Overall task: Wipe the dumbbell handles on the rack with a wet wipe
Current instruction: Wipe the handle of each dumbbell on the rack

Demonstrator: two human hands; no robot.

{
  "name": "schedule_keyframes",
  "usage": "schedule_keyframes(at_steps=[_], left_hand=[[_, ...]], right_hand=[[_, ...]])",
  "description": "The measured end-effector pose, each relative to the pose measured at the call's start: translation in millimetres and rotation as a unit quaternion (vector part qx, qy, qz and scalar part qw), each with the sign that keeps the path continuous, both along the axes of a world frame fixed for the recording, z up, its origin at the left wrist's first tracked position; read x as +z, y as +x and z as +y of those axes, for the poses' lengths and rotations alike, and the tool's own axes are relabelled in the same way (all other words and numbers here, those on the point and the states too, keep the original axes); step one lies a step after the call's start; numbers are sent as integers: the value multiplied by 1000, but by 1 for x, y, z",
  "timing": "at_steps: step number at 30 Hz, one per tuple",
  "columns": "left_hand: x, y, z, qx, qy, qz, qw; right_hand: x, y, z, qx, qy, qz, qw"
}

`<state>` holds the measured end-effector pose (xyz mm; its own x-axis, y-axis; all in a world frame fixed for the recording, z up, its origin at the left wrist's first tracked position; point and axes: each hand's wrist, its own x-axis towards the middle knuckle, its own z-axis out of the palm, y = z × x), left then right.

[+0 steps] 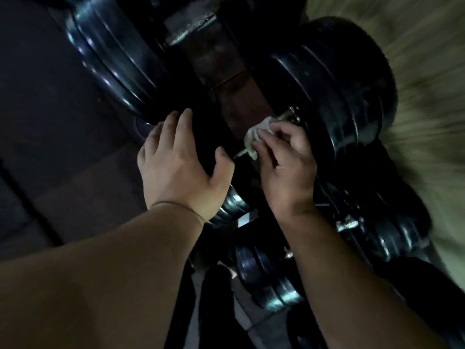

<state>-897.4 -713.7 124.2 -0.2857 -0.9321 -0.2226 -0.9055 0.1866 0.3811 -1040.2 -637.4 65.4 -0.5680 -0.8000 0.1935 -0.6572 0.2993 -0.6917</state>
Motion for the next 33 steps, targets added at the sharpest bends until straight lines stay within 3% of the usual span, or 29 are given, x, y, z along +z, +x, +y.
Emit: schedule_keyframes(at_steps=[7, 13, 18, 23, 30, 33], left_hand=[[2, 0, 0, 4, 9, 1, 1000], [1, 1, -1, 5, 8, 6, 1000], [0, 1, -1, 7, 13, 7, 1000], [-1, 2, -2, 7, 11, 15, 1000], [-1, 2, -1, -3, 6, 8, 1000], [-1, 1, -2, -2, 6, 8, 1000]], right_hand=[[8, -12, -20, -1, 4, 41, 999], [13, -4, -8, 66, 107, -1, 992], [18, -13, -11, 81, 102, 11, 991], [16, 5, -13, 217, 167, 14, 962], [17, -16, -11, 20, 73, 48, 996], [13, 10, -5, 39, 93, -43, 994]])
